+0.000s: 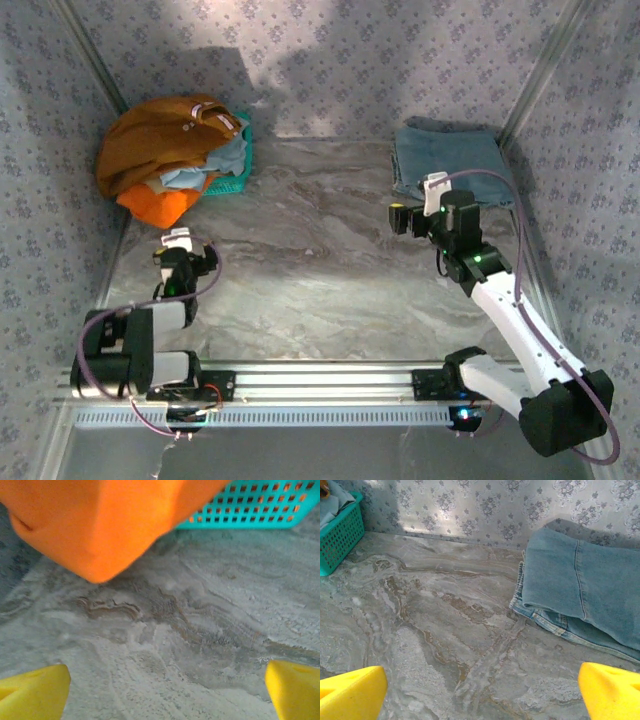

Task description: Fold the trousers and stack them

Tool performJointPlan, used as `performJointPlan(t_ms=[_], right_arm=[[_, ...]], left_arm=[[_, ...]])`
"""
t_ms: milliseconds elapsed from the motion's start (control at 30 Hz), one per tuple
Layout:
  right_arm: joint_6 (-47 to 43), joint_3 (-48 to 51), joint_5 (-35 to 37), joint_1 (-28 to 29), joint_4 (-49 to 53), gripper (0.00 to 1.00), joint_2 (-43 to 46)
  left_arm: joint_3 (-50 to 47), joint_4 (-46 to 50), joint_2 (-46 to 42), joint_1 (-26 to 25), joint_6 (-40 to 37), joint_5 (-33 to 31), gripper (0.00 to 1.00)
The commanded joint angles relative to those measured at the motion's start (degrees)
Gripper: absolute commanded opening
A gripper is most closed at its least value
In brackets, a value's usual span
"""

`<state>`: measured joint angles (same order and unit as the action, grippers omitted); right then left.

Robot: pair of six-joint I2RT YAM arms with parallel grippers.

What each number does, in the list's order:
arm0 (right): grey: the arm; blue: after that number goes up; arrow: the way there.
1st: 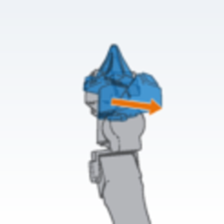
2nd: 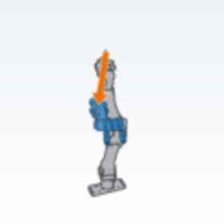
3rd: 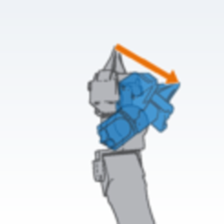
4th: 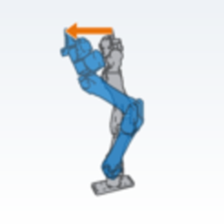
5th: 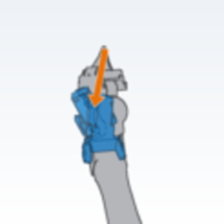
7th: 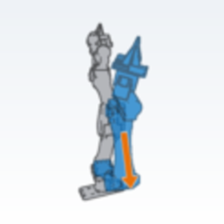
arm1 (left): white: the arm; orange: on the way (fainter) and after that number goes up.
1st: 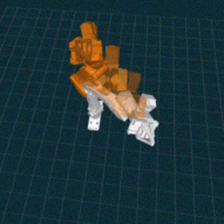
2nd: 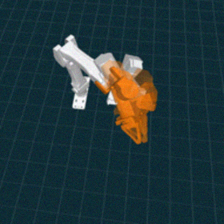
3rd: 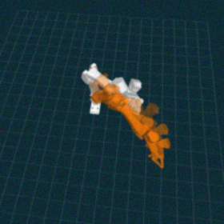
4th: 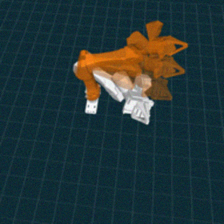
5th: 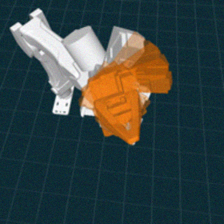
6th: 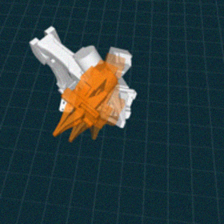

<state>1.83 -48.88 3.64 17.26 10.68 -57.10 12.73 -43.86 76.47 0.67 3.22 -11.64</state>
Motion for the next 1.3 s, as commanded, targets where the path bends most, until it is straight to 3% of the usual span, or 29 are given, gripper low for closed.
performJointPlan(t_ms=[0,67,133,167,533,700,900,1133,1267], right_arm=[[-1.12,0.83,0.41,-0.62,-0.79,1.00,1.56],[-1.12,0.84,0.46,-0.81,-0.67,1.00,1.81],[-1.09,0.90,0.60,-0.99,-0.61,1.00,1.91],[-1.08,0.94,0.56,-1.05,-0.62,1.00,1.88],[-1.47,7.07,2.36,-2.99,-8.66,1.00,0.68],[-3.49,17.48,1.43,-7.85,-19.94,1.00,1.32],[-4.37,34.93,0.69,-14.56,-48.40,1.00,-2.94],[0.62,33.99,-3.88,-22.98,-56.63,1.00,-15.85],[1.08,34.07,-5.77,-23.89,-67.28,1.00,-26.64]], left_arm=[[5.59,-8.60,7.13,1.08,-0.09,7.95,1.00],[8.02,-10.79,12.62,1.30,-1.28,11.20,1.00],[12.09,0.27,11.03,1.26,-1.98,12.53,1.00],[10.87,-3.12,11.64,1.23,-1.73,12.21,1.00],[11.09,-2.47,11.44,1.21,-1.60,11.41,1.00],[11.13,-2.46,11.47,1.17,-1.57,11.44,1.00],[11.09,-2.46,11.50,1.14,-1.62,11.22,1.00],[11.09,-2.46,11.48,1.05,-1.65,11.20,1.00],[11.15,-2.46,11.47,1.00,-1.71,11.20,1.00]])
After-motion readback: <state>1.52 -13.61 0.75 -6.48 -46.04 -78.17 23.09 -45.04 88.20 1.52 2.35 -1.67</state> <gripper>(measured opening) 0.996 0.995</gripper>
